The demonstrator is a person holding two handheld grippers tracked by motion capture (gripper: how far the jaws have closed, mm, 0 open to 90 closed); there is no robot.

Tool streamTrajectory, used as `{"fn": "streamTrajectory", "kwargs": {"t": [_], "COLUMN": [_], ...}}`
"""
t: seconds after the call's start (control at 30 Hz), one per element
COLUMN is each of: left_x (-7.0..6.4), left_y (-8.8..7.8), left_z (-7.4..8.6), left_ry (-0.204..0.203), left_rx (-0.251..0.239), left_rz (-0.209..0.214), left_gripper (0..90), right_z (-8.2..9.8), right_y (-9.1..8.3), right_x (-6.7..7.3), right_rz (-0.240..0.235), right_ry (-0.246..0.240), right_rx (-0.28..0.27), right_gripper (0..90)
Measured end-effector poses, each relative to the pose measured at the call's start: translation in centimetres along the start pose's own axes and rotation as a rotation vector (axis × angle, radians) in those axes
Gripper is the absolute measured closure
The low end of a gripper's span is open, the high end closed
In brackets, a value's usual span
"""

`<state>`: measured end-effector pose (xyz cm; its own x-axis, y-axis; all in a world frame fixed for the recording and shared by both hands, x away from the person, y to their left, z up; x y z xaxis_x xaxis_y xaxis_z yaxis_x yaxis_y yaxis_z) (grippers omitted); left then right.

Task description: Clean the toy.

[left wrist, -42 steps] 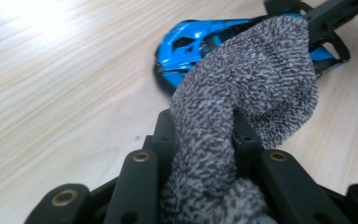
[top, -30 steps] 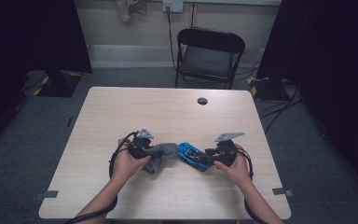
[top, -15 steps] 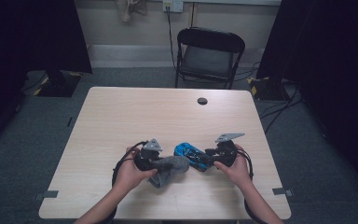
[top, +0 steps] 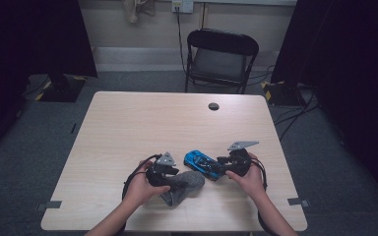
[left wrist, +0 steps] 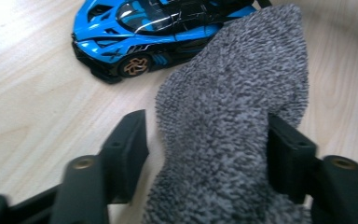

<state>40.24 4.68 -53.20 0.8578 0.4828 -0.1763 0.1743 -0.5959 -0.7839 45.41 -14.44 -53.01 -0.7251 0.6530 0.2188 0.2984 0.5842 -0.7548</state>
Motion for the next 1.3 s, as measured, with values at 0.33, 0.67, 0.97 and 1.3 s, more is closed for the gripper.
{"fn": "streamTrajectory", "kwargs": {"t": [0.33,0.67,0.97,1.3], "left_x": [-0.2,0.9,4.1,6.1], "left_y": [-1.2,-3.8,-5.0,-4.7], "left_z": [-0.4,-1.1,1.4,3.5], "left_ry": [0.011,-0.020,-0.079,-0.117], "left_rx": [-0.026,-0.095,-0.098,-0.080], "left_rz": [0.009,-0.012,-0.075,-0.110], "left_gripper": [27.3,25.3,19.3,18.7], "right_z": [-0.4,-2.0,-4.1,-3.2], "right_y": [-0.2,-1.0,-1.9,1.0], "right_x": [0.3,2.1,6.4,9.5], "right_rz": [0.059,0.000,-0.083,-0.165], "right_ry": [-0.038,-0.081,-0.245,-0.322], "right_rx": [0.043,0.024,0.018,0.083], "right_gripper": [27.7,28.2,27.9,28.6]}}
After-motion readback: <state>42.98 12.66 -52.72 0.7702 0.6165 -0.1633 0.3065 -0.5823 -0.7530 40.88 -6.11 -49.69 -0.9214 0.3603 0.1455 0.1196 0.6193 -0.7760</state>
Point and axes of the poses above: each handheld gripper's, and its own axes: y roughly forward along the jaws, z roughly out of its underside, x roughly to its left, the point moved 8 cm from there along y, roughly forward along the jaws, and after that the axes turned 9 degrees about x, right-handed, at the moved point
